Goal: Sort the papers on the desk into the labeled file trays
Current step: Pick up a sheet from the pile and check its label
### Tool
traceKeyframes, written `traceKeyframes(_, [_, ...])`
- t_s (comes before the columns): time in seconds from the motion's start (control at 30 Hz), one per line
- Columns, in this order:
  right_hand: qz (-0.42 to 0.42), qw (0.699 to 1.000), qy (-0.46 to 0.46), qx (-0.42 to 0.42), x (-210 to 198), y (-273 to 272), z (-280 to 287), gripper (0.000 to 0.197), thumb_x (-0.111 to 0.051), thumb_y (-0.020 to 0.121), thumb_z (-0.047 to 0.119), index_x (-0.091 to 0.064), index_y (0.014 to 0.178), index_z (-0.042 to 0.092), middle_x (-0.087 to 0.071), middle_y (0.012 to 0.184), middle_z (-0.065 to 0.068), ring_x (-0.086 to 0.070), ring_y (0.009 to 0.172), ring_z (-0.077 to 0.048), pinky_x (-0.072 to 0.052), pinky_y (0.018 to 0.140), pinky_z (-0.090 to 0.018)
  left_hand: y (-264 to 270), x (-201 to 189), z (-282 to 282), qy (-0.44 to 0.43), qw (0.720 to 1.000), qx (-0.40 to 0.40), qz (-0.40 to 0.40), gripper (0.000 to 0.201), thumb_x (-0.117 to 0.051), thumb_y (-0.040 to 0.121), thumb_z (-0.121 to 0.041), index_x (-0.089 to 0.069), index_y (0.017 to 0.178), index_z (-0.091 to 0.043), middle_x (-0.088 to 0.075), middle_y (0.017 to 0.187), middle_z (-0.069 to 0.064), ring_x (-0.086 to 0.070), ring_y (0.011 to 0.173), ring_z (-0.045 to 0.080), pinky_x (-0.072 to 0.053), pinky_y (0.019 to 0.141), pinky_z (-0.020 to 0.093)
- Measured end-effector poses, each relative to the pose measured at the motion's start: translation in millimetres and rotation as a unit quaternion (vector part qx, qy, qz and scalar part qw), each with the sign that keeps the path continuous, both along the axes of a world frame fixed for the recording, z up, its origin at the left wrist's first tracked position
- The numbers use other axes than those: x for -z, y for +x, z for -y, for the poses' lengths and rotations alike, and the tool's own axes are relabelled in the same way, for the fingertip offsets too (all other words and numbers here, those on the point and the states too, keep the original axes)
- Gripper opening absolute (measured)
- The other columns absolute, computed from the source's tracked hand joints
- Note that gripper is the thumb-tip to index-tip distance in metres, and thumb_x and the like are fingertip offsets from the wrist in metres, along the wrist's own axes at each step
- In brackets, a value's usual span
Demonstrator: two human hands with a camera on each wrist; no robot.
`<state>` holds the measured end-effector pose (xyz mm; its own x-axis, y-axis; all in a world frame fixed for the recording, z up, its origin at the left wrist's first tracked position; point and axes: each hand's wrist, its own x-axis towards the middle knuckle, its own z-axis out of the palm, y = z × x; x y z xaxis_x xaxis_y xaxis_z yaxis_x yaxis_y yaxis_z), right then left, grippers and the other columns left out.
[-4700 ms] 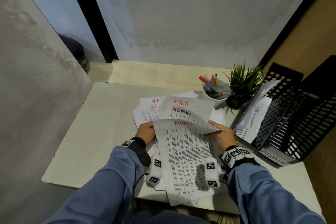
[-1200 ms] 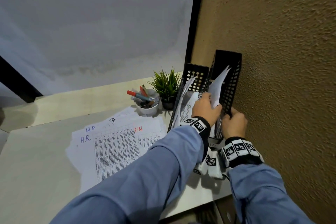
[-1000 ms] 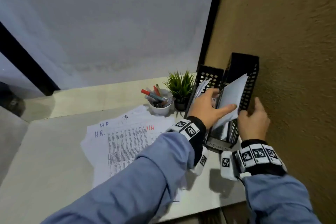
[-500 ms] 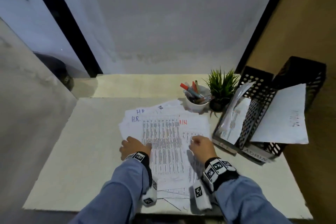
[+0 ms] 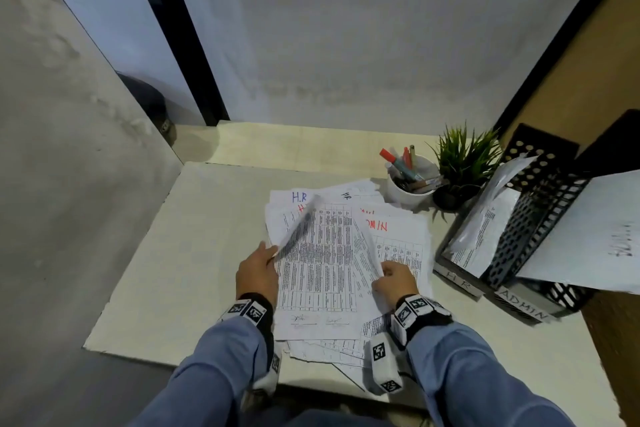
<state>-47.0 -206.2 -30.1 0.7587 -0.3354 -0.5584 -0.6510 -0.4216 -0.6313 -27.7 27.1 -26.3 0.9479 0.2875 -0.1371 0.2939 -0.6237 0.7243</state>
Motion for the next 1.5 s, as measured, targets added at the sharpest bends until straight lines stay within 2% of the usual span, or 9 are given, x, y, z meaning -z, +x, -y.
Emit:
traceKeyframes(0.2, [0.101,0.927,0.319,0.169,-13,8,2,0.062,-0.062,0.071,-0.02,-0.048,0.124,0.009,-0.051,0.113,-0.004,-0.054,0.107,-0.034,-0.058,0.075,-0.039,-3,8,7,-0.243,0.968,-0.056,-0.007,0.053,-0.033,0.073,0.019,-0.064,0.05,-0.017,-0.071,0.088,0.005,-0.064,0.098,0.029,-0.046,0.093,0.034])
traceKeyframes(0.33, [0.123,0.927,0.305,0.18,-30,17,12,0.03,-0.052,0.082,-0.018,-0.064,0.101,0.001,-0.063,0.097,-0.009,-0.061,0.094,-0.027,-0.052,0.06,-0.021,4,3,22,-0.351,0.932,-0.057,-0.077,0.052,-0.032,0.062,0.025,-0.058,0.035,-0.01,-0.07,0.079,0.015,-0.062,0.09,0.036,-0.047,0.097,0.049])
traceKeyframes(0.53, [0.108,0.96,0.219,0.135,-14,18,25,0.047,-0.053,0.066,-0.025,-0.066,0.044,0.015,-0.064,0.055,0.0,-0.058,0.067,-0.021,-0.047,0.06,-0.021,24,2,18,-0.149,0.974,-0.137,-0.098,0.017,-0.049,0.086,-0.002,-0.066,0.081,-0.002,-0.067,0.099,0.021,-0.06,0.091,0.034,-0.044,0.077,0.029])
traceKeyframes(0.7, [0.13,0.955,0.218,0.152,-9,13,22,0.048,-0.038,0.078,-0.018,-0.064,0.048,0.008,-0.064,0.072,-0.017,-0.055,0.069,-0.028,-0.042,0.054,-0.024,34,0,18,-0.119,0.976,-0.094,-0.156,0.033,-0.069,0.08,-0.023,-0.045,0.061,-0.013,-0.047,0.058,0.003,-0.045,0.056,0.021,-0.036,0.057,0.022])
traceKeyframes(0.97, [0.122,0.953,0.232,0.15,-10,11,24,0.047,-0.048,0.074,-0.023,-0.066,0.045,0.01,-0.066,0.051,0.001,-0.059,0.066,-0.024,-0.051,0.059,-0.023,30,-4,11,-0.142,0.983,-0.082,-0.086,0.034,-0.074,0.075,-0.006,-0.06,0.106,-0.008,-0.066,0.093,0.009,-0.063,0.087,0.028,-0.05,0.086,0.033])
traceKeyframes(1.23, [0.114,0.967,0.185,0.136,-16,11,27,0.031,-0.057,0.07,-0.019,-0.067,0.057,0.007,-0.061,0.049,0.006,-0.053,0.062,-0.017,-0.045,0.055,-0.014,15,-4,9,-0.216,0.973,-0.079,-0.029,0.037,-0.048,0.077,0.008,-0.072,0.065,-0.018,-0.069,0.099,0.0,-0.062,0.093,0.021,-0.048,0.086,0.025])
traceKeyframes(1.33, [0.137,0.963,0.188,0.14,-14,12,23,0.017,-0.059,0.078,-0.012,-0.07,0.091,-0.01,-0.072,0.087,-0.012,-0.057,0.088,-0.019,-0.045,0.072,-0.009,14,-17,11,-0.215,0.975,-0.049,-0.035,0.03,-0.044,0.082,0.01,-0.069,0.08,-0.005,-0.067,0.104,0.003,-0.058,0.095,0.018,-0.04,0.08,0.014])
traceKeyframes(1.4, [0.155,0.951,0.21,0.169,-20,12,20,0.029,-0.056,0.087,-0.006,-0.061,0.115,-0.012,-0.061,0.12,-0.019,-0.057,0.107,-0.024,-0.044,0.083,-0.008,13,-23,15,-0.273,0.96,-0.038,-0.041,0.035,-0.038,0.077,0.015,-0.062,0.062,-0.006,-0.071,0.097,0.012,-0.062,0.092,0.023,-0.044,0.077,0.02])
traceKeyframes(1.5, [0.138,0.958,0.18,0.176,-27,13,23,0.027,-0.055,0.087,-0.007,-0.061,0.112,-0.011,-0.062,0.111,-0.016,-0.058,0.101,-0.029,-0.049,0.07,-0.013,17,-30,23,-0.328,0.94,-0.038,-0.089,0.035,-0.036,0.07,0.015,-0.05,0.046,-0.007,-0.071,0.078,0.019,-0.065,0.075,0.025,-0.044,0.068,0.025])
